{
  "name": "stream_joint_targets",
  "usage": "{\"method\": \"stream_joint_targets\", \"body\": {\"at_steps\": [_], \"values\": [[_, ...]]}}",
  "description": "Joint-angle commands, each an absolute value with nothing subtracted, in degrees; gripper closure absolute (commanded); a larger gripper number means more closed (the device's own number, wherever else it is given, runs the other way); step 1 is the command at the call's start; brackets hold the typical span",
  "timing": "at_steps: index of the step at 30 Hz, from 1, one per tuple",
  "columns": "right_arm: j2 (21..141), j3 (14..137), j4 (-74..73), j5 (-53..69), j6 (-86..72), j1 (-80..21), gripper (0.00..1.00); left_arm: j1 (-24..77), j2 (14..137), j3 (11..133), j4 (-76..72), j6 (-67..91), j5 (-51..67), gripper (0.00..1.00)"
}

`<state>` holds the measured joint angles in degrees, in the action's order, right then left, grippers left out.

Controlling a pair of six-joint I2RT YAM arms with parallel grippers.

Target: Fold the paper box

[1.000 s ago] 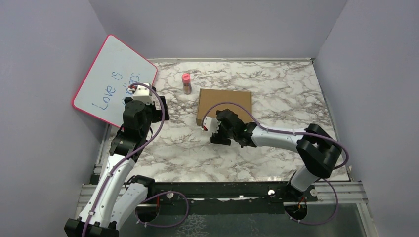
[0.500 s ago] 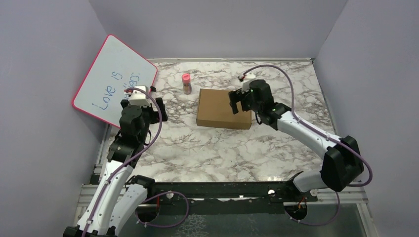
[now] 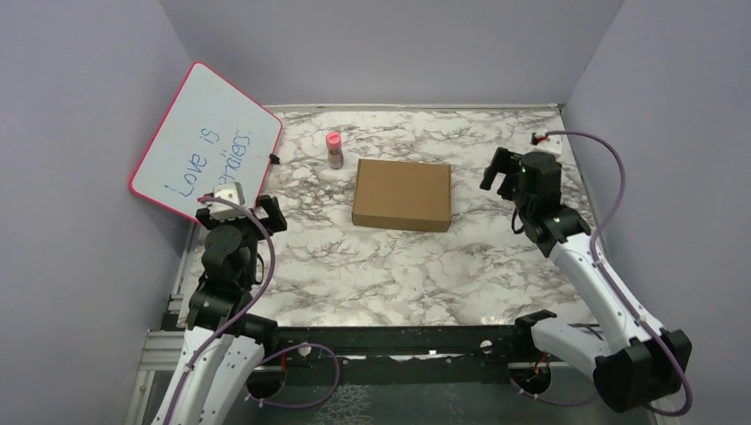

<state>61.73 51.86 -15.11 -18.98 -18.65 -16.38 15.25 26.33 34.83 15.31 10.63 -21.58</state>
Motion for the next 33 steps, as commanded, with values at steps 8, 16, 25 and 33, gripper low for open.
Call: {"method": "stream_joint_targets", "body": {"at_steps": [8, 16, 25, 33], "values": [[37.7, 44.3, -22.9, -32.3, -23.7, -15.8, 0.00, 15.5, 9.1, 29.2, 10.4, 12.2, -27.7, 0.01], [26.4, 39.4, -18.9, -27.4, -21.9, -15.7, 0.00, 15.2, 9.0, 33.5, 12.2, 10.8, -21.2, 0.01], [25.9, 39.0, -17.4, -24.0, -21.8, -15.7, 0.00, 14.2, 0.2, 30.3, 9.9, 10.8, -23.7, 0.01], [25.8, 38.0, -16.5, -22.3, -22.2, -15.7, 0.00, 12.4, 1.0, 29.0, 7.1, 11.6, -22.2, 0.01]]}}
